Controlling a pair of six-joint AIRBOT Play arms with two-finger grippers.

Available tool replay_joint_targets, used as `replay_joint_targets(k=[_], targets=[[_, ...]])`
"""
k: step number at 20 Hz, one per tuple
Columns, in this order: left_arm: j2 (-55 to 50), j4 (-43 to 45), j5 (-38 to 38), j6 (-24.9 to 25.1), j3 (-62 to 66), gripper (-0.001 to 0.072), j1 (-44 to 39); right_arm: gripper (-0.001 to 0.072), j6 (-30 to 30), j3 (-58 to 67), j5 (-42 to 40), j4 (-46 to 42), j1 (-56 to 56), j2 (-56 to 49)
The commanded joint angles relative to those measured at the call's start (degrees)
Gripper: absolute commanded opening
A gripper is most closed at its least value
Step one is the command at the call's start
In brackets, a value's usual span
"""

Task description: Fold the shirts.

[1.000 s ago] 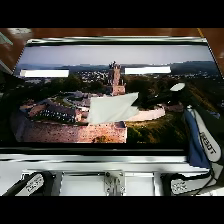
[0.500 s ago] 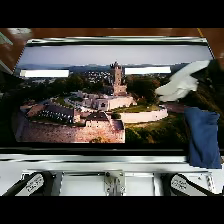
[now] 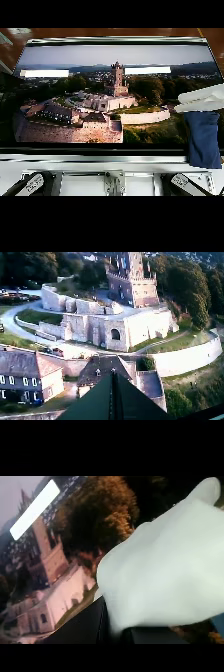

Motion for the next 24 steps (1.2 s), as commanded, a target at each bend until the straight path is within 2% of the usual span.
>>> replay_joint_targets(k=[1, 3, 7, 9, 13, 16, 19, 22, 23, 24], targets=[[0.0, -0.2, 0.0, 0.0, 0.0, 0.0029, 0.0, 0.0066, -0.9, 6.5, 1.9, -14.2, -1.6, 0.1], [0.0, -0.2, 0.0, 0.0, 0.0, 0.0029, 0.0, 0.0065, -1.7, 9.5, 4.5, -22.8, -1.6, 0.1], [0.0, -0.2, 0.0, 0.0, 0.0, 0.0029, 0.0, 0.0066, -3.4, 9.5, 14.0, -30.6, -1.6, -0.7], [0.0, -0.2, 0.0, 0.0, 0.0, 0.0029, 0.0, 0.0066, -1.5, 8.4, 16.2, -36.1, -2.4, -0.6], [0.0, -0.2, 0.0, 0.0, 0.0, 0.0029, 0.0, 0.0066, 0.2, -0.8, 19.0, -36.4, -6.7, 1.4], [0.0, -0.2, 0.0, 0.0, 0.0, 0.0029, 0.0, 0.0067, 1.3, -15.3, 15.9, -39.4, -9.7, 5.5], [0.0, -1.7, 0.0, 0.0, 0.0, 0.0030, 0.0, 0.0067, 4.5, -28.9, 7.4, -42.1, -12.3, 9.6], [0.0, -1.9, 0.0, 0.0, 0.0, 0.0029, -1.0, 0.0082, 6.9, -37.0, 0.9, -41.0, -13.1, 10.6], [0.0, -2.0, 0.0, 0.0, 0.0, 0.0029, -1.4, 0.0201, 7.1, -38.4, -0.8, -40.1, -13.0, 10.6], [0.0, -2.1, 0.0, 0.0, 0.0, 0.0029, -1.9, 0.0474, 6.9, -39.1, -1.9, -39.4, -13.0, 10.6]])
